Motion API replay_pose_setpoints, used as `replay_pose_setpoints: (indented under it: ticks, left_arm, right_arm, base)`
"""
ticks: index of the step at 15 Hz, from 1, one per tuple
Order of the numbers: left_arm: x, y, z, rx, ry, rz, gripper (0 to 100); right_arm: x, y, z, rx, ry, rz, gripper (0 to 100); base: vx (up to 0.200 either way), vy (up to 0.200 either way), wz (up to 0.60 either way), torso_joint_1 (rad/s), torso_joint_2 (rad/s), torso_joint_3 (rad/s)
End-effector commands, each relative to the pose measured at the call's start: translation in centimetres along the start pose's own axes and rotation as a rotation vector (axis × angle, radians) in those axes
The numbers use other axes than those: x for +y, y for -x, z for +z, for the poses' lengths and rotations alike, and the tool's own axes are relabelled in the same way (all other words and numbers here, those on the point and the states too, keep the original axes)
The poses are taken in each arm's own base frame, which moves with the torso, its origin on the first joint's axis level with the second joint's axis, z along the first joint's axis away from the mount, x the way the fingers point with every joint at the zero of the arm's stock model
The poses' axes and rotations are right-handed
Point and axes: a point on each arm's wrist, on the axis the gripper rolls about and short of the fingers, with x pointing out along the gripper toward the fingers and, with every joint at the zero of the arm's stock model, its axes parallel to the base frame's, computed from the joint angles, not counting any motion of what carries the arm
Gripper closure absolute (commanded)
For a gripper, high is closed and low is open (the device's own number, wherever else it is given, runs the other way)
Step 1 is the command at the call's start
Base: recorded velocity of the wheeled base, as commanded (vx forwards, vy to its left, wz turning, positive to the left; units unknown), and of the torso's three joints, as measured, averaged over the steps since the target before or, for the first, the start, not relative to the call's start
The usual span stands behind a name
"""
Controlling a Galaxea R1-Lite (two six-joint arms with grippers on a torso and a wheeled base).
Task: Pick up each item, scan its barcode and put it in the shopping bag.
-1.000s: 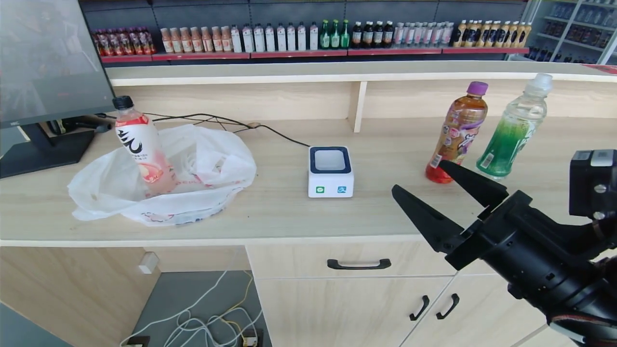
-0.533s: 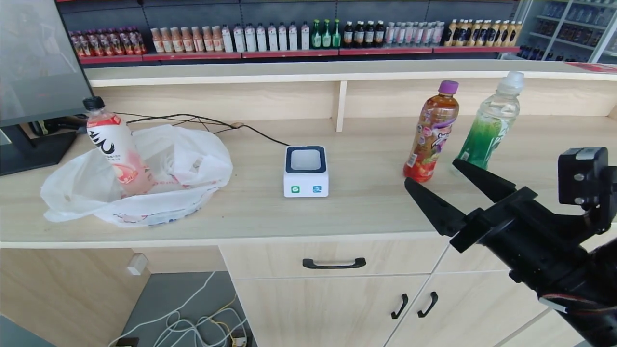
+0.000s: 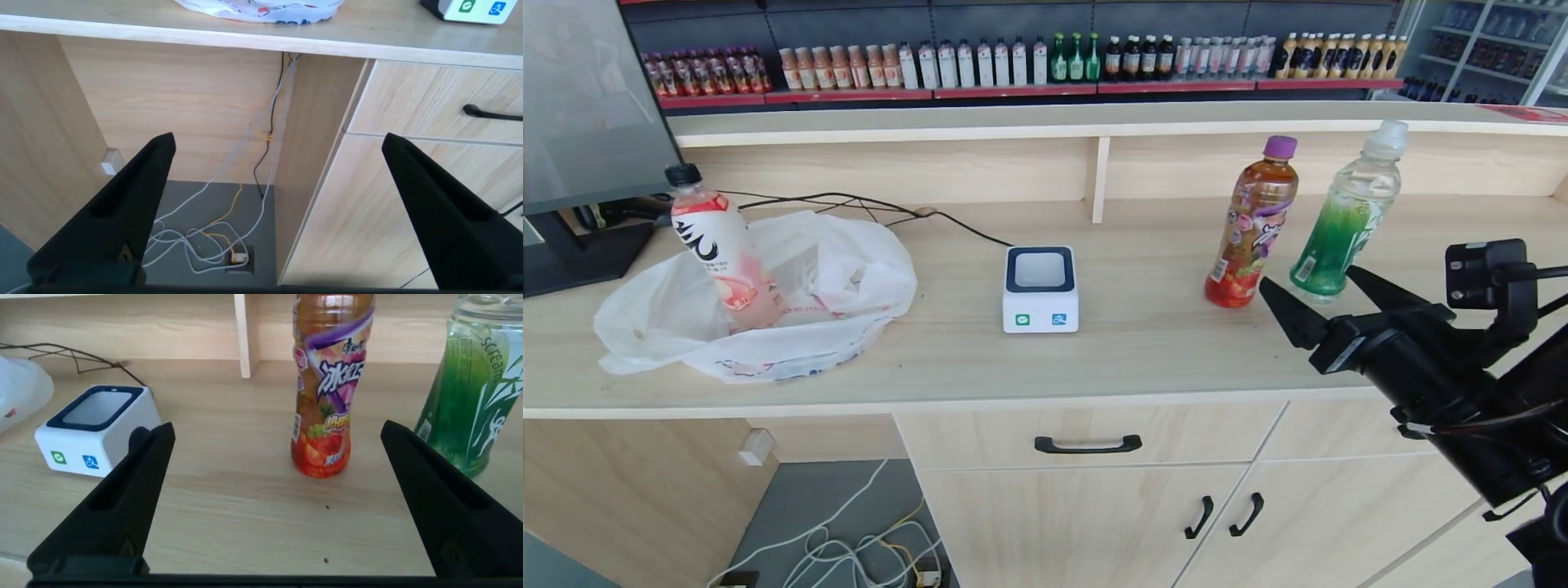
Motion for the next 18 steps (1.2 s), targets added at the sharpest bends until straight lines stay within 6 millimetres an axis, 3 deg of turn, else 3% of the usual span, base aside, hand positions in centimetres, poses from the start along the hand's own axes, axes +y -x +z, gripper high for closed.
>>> replay_pose_setpoints:
  ticks: [1, 9, 15, 18]
  left_arm:
    - [0.0, 0.0, 0.0, 0.0, 0.001, 0.0, 0]
    - [0.0, 0.0, 0.0, 0.0, 0.001, 0.0, 0]
    - [0.0, 0.0, 0.0, 0.0, 0.001, 0.001, 0]
    - [0.0, 0.0, 0.0, 0.0, 0.001, 0.001, 0]
  right_arm:
    - [-0.4, -1.3, -0.8, 0.011, 0.007, -0.018, 0]
    - [-1.8, -4.7, -2.2, -0.001, 0.028, -0.071, 0]
    - [-1.7, -5.0, -2.6, 0.005, 0.027, -0.066, 0]
    - [-1.2, -4.6, -2.3, 0.005, 0.023, -0.053, 0]
  base:
    - [0.0, 0.0, 0.0, 0.0, 0.0, 0.0]
    - [0.0, 0.0, 0.0, 0.0, 0.0, 0.0]
    - [0.0, 0.0, 0.0, 0.0, 0.0, 0.0]
    - [0.0, -0.2, 0.0, 0.004, 0.01, 0.002]
